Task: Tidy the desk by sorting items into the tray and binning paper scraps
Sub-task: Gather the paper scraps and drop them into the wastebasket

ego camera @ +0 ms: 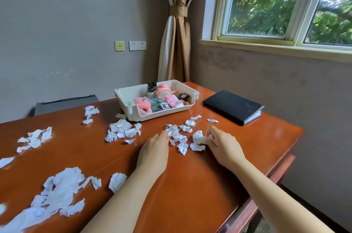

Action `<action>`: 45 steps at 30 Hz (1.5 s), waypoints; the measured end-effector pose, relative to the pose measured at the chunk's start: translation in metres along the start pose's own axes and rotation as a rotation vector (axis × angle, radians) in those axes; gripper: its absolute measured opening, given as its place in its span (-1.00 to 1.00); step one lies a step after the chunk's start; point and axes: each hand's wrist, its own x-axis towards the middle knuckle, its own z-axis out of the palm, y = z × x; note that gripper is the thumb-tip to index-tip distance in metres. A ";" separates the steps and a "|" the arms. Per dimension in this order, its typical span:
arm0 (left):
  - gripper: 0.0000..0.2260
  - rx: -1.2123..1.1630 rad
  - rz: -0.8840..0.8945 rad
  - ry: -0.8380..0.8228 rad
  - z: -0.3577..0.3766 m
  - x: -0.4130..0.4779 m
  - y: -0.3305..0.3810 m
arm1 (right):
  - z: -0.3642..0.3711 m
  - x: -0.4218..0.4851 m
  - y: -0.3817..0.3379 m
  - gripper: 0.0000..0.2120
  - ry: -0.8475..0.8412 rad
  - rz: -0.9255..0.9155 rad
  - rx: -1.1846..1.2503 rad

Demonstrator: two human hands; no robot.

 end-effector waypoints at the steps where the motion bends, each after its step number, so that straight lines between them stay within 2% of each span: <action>1: -0.80 0.027 0.016 0.002 -0.001 0.000 0.001 | 0.000 0.000 0.000 -0.97 -0.003 0.006 0.008; 3: -0.79 0.056 0.056 0.013 -0.003 -0.002 0.002 | 0.000 -0.001 0.000 -0.89 0.010 0.007 0.006; 7: -0.71 0.016 0.102 0.091 -0.005 -0.004 0.001 | 0.001 -0.001 0.001 -0.59 0.026 0.038 -0.015; 11: -0.70 -0.098 0.099 0.140 -0.003 -0.004 -0.002 | -0.003 -0.002 -0.003 -0.51 0.038 0.044 0.012; 18: -0.74 -0.232 -0.029 0.135 -0.008 -0.006 -0.002 | -0.004 -0.002 -0.003 -0.49 0.115 0.079 0.099; 22: -0.70 -0.339 -0.097 0.127 -0.013 -0.007 -0.001 | -0.004 -0.001 0.001 -0.50 0.149 0.148 0.200; 27: -0.87 -0.419 -0.135 0.144 -0.017 -0.008 0.004 | -0.005 -0.002 0.002 -0.59 0.178 0.169 0.318; 30: -0.93 -0.422 -0.067 0.140 -0.016 -0.010 0.006 | -0.006 -0.004 0.003 -0.62 0.157 0.126 0.303; 37: -0.63 -0.441 0.068 0.027 -0.018 -0.019 0.017 | -0.026 -0.012 0.002 -0.69 0.171 0.057 0.449; 42: -0.59 -0.531 0.060 -0.048 -0.027 -0.029 0.032 | -0.045 -0.019 -0.005 -0.58 0.209 0.029 0.501; 45: -0.58 -0.595 0.050 -0.071 -0.035 -0.036 0.040 | -0.057 -0.024 -0.008 -0.58 0.247 0.029 0.527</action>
